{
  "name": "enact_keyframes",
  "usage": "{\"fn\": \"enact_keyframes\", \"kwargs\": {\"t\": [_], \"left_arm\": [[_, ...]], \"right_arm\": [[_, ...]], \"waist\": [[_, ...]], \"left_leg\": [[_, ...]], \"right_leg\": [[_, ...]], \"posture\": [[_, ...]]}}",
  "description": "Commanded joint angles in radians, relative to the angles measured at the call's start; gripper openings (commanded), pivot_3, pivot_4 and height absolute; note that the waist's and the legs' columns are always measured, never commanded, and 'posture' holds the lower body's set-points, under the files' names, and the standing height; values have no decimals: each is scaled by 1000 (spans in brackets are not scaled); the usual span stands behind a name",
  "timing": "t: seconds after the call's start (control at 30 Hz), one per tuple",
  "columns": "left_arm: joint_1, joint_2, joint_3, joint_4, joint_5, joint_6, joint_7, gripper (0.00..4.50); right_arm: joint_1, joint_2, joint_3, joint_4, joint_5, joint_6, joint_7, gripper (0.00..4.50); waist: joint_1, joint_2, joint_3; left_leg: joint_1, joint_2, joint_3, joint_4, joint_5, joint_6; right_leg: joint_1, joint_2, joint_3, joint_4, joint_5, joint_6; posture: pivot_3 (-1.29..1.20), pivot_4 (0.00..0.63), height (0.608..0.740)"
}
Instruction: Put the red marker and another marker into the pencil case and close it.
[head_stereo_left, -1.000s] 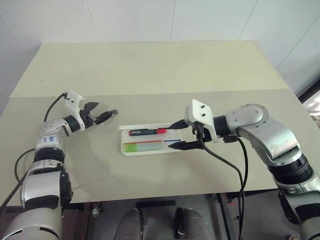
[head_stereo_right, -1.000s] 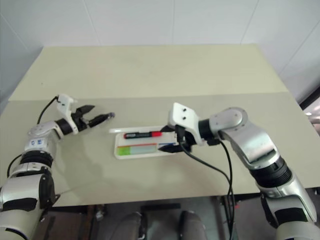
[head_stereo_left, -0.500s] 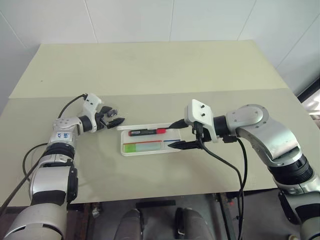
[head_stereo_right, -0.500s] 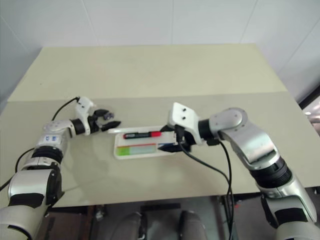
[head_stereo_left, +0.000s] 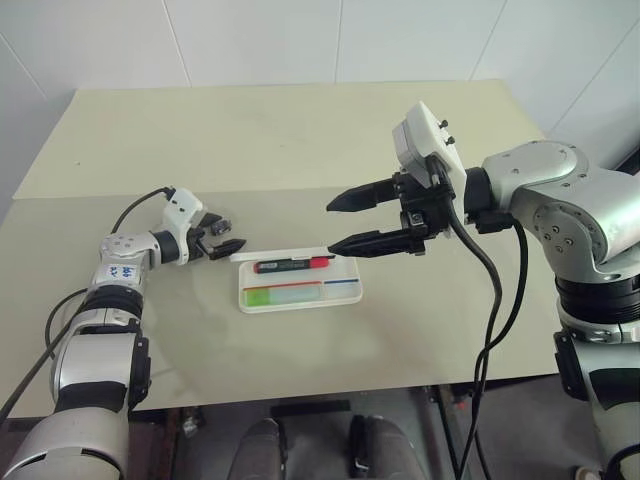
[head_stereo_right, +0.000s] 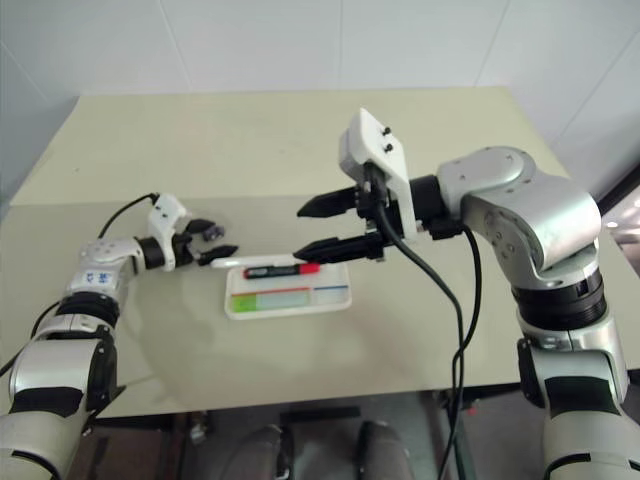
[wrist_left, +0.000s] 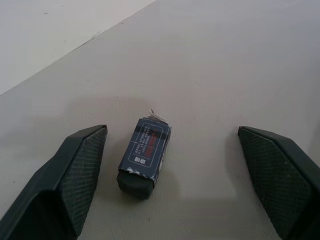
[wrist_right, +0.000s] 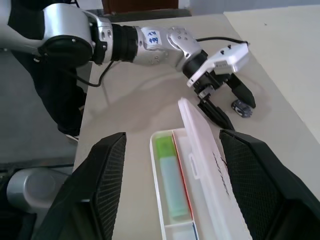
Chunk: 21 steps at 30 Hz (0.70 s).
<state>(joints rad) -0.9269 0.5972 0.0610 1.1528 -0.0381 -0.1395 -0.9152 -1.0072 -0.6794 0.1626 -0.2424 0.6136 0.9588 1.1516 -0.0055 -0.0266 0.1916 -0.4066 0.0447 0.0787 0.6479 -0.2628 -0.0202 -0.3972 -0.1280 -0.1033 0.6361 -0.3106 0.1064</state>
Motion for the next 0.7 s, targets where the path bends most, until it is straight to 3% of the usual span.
{"fn": "enact_keyframes", "kwargs": {"t": [0.03, 0.23, 0.27, 0.33, 0.7], "left_arm": [[34, 5, -13, 12, 21, 0, -8, 4475], [40, 1, -16, 14, 19, 4, -35, 4475], [42, 0, -15, 13, 16, 6, -43, 4303], [46, -1, -13, 10, 11, 8, -53, 3860], [61, 6, 8, -10, -16, 31, -89, 435]], "right_arm": [[-27, -19, 27, 23, -49, -53, 8, 3149], [-36, -39, 83, 102, -167, -171, 25, 3149], [-37, -38, 82, 106, -170, -175, 29, 3149], [-37, -34, 80, 110, -176, -180, 34, 3149], [-34, -31, 51, 129, -192, -190, 15, 3149]], "waist": [[0, 0, 0], [1, 0, 0], [1, 0, 0], [0, 0, 0], [1, 0, 0]], "left_leg": [[0, 0, 0, 0, 0, 0], [0, 0, 1, 0, 0, 0], [0, 0, 1, 0, 0, 0], [0, 0, 1, 0, 0, 0], [0, 1, 2, 0, 0, 0]], "right_leg": [[0, 0, 0, 0, 0, 0], [-1, 0, 0, 0, 0, 0], [-1, 0, 0, 0, 0, 0], [-1, 0, 0, 0, 0, 0], [-1, 0, 1, 0, 0, 0]], "posture": [[0, 150, 740], [0, 150, 740], [0, 150, 740], [0, 150, 740], [0, 150, 740]]}}
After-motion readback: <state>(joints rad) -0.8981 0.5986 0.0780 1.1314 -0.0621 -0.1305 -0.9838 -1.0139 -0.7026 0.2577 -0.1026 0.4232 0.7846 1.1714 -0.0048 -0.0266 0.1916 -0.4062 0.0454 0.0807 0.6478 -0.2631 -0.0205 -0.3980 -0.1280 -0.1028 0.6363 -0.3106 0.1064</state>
